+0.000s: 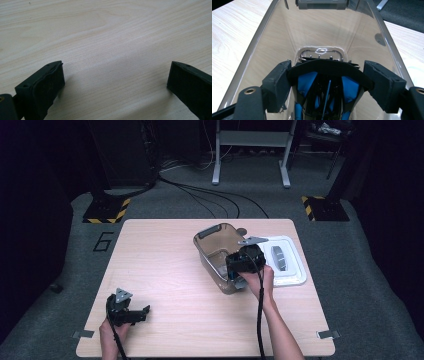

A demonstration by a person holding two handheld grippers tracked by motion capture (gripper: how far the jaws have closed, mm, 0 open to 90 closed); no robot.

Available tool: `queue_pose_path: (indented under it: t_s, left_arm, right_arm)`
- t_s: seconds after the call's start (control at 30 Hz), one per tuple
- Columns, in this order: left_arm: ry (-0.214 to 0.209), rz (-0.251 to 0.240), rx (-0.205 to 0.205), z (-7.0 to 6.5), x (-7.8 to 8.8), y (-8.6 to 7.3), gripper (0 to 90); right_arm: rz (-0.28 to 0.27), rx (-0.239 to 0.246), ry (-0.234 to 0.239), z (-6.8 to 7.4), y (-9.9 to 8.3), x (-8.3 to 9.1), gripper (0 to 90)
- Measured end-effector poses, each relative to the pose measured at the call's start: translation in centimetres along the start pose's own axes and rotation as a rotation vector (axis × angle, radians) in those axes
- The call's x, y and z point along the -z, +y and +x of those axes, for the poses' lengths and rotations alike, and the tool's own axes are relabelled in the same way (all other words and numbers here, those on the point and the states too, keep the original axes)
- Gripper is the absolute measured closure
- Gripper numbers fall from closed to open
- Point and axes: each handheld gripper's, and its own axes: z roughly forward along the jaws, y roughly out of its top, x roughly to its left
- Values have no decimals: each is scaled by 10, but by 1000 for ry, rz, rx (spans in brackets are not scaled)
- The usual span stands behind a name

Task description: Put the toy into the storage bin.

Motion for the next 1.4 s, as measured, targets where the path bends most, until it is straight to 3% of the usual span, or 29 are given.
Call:
queue_pose_path:
  t_s: [0.63,1.03,1.4]
  left_arm:
    - [0,0,0,0,0,0,11]
    - [1,0,-2,0,0,0,11]
    - [0,0,-1,0,0,0,11]
  right_arm:
    - [8,12,17,-1,-4,2,239]
    - [80,36,17,5,1,9,237]
    - [116,9,7,6,-3,17,234]
